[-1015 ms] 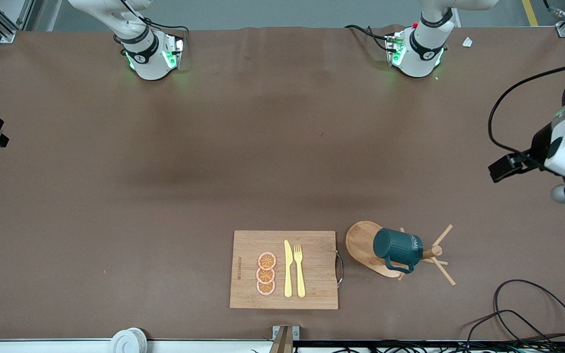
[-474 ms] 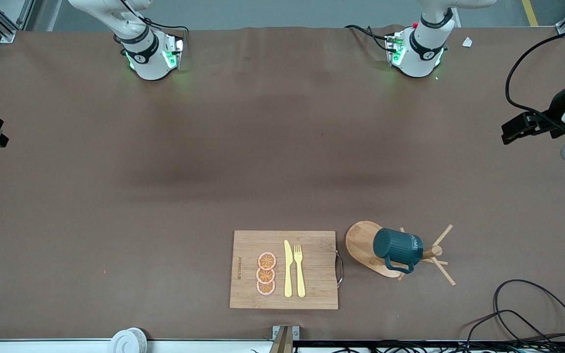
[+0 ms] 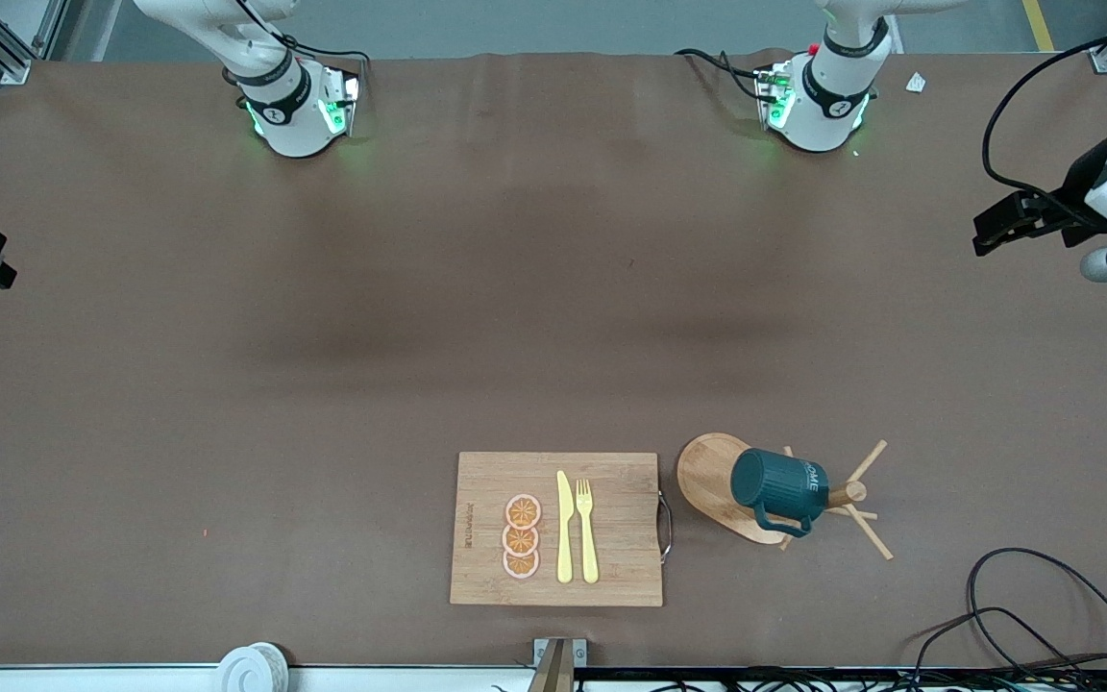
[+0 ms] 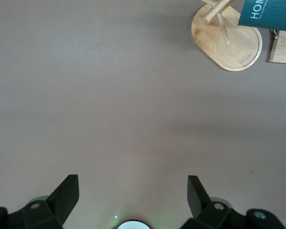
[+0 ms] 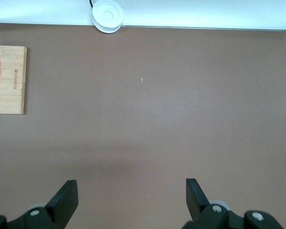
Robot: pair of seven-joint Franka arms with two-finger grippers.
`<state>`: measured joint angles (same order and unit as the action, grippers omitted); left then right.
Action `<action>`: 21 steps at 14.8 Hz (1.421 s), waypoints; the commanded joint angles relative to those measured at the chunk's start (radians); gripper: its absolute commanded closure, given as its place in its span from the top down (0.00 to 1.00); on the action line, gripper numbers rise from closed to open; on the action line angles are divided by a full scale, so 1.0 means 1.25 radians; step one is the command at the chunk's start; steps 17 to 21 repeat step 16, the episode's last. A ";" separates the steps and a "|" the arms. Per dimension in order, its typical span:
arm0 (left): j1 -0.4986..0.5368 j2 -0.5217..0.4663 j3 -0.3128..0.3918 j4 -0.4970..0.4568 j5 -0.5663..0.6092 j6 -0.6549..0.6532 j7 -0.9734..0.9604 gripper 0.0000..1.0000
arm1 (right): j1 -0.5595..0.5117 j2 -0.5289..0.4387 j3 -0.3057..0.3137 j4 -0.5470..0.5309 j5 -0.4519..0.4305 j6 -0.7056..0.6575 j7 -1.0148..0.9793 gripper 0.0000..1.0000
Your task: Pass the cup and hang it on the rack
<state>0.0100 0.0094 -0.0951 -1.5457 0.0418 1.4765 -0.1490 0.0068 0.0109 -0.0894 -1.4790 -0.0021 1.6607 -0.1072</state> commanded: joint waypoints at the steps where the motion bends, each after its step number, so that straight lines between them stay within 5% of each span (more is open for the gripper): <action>1: 0.014 -0.025 -0.011 -0.024 -0.005 0.021 0.011 1.00 | -0.012 0.002 0.010 0.008 -0.012 -0.002 0.006 1.00; 21: 0.002 -0.004 -0.027 -0.008 0.002 0.024 0.026 1.00 | -0.012 0.002 0.010 0.008 -0.012 -0.002 0.006 1.00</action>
